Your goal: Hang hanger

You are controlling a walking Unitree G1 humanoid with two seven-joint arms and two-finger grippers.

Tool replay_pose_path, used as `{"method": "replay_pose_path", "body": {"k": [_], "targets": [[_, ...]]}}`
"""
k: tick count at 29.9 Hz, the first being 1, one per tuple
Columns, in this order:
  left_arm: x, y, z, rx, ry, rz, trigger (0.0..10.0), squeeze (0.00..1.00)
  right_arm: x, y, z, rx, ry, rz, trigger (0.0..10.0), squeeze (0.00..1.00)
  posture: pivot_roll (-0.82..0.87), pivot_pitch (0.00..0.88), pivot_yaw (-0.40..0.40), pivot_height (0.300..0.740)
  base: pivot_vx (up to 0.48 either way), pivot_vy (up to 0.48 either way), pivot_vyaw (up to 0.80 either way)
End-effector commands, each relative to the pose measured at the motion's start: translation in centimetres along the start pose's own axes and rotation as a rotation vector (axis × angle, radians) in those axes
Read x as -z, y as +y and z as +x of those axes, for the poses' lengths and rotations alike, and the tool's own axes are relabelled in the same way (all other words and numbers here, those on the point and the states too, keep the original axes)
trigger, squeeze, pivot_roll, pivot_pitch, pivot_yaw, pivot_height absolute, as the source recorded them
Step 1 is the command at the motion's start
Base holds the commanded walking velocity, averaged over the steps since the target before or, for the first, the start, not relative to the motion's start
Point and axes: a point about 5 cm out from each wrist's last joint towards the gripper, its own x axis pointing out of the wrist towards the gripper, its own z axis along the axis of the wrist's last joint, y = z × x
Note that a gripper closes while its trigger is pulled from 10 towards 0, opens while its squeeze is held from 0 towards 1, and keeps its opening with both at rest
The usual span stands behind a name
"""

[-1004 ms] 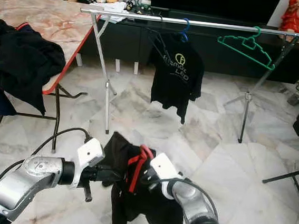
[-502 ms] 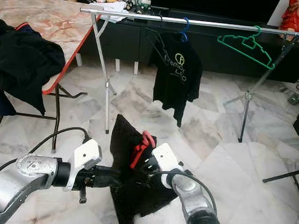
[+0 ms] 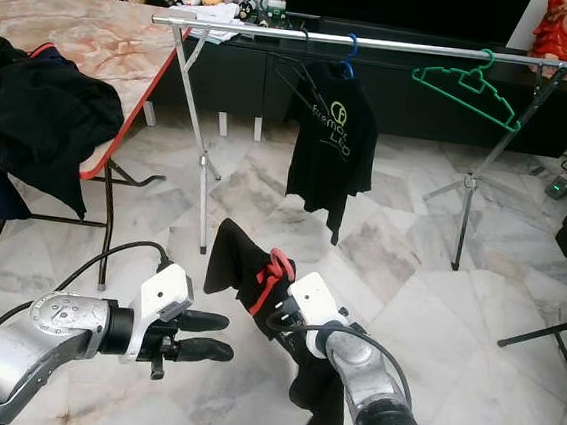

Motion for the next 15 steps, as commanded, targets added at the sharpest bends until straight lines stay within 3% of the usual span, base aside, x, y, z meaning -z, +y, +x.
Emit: {"method": "replay_pose_path", "body": {"k": [1, 6, 7, 8, 10, 13, 14, 15], "targets": [[-0.2, -0.3, 0.0, 0.018, -0.003, 0.002, 10.0, 1.0, -0.9, -0.4, 0.1, 0.015, -0.038, 0.007, 0.0, 0.0, 0.08, 0.119, -0.019, 0.74, 0.0, 0.0, 0.0], [-0.3, -0.4, -0.1, 0.022, -0.002, -0.001, 10.0, 1.0, -0.9, -0.4, 0.1, 0.022, -0.046, 0.014, 0.0, 0.0, 0.08, 0.119, -0.019, 0.74, 0.0, 0.0, 0.0], [1.6, 0.5, -1.9, -0.019, 0.118, 0.029, 10.0, 1.0, 1.7, -0.3, -2.1, -0.295, -0.023, -0.166, 0.0, 0.0, 0.08, 0.08, -0.028, 0.74, 0.0, 0.0, 0.0], [1.6, 0.5, -1.9, -0.019, 0.118, 0.029, 10.0, 1.0, 1.7, -0.3, -2.1, -0.295, -0.023, -0.166, 0.0, 0.0, 0.08, 0.08, -0.028, 0.74, 0.0, 0.0, 0.0], [2.3, 0.8, -2.4, -0.036, 0.164, 0.044, 10.0, 1.0, 2.9, -0.3, -3.3, -0.429, 0.013, -0.243, 0.0, 0.0, 0.08, 0.076, -0.029, 0.74, 0.0, 0.0, 0.0], [2.3, 1.1, -1.9, -0.074, 0.15, 0.054, 10.0, 1.0, 2.6, -0.4, -3.0, -0.393, 0.004, -0.234, 0.0, 0.0, 0.08, 0.073, -0.027, 0.74, 0.0, 0.0, 0.0], [2.5, 1.8, -1.5, -0.15, 0.153, 0.071, 10.0, 0.81, 2.4, -0.3, -2.7, -0.366, -0.009, -0.214, 0.0, 0.0, 0.08, 0.072, -0.026, 0.74, 0.0, 0.0, 0.0], [2.5, 1.8, -1.5, -0.15, 0.153, 0.071, 10.0, 0.81, 2.4, -0.3, -2.7, -0.366, -0.009, -0.214, 0.0, 0.0, 0.08, 0.072, -0.026, 0.74, 0.0, 0.0, 0.0]]}}
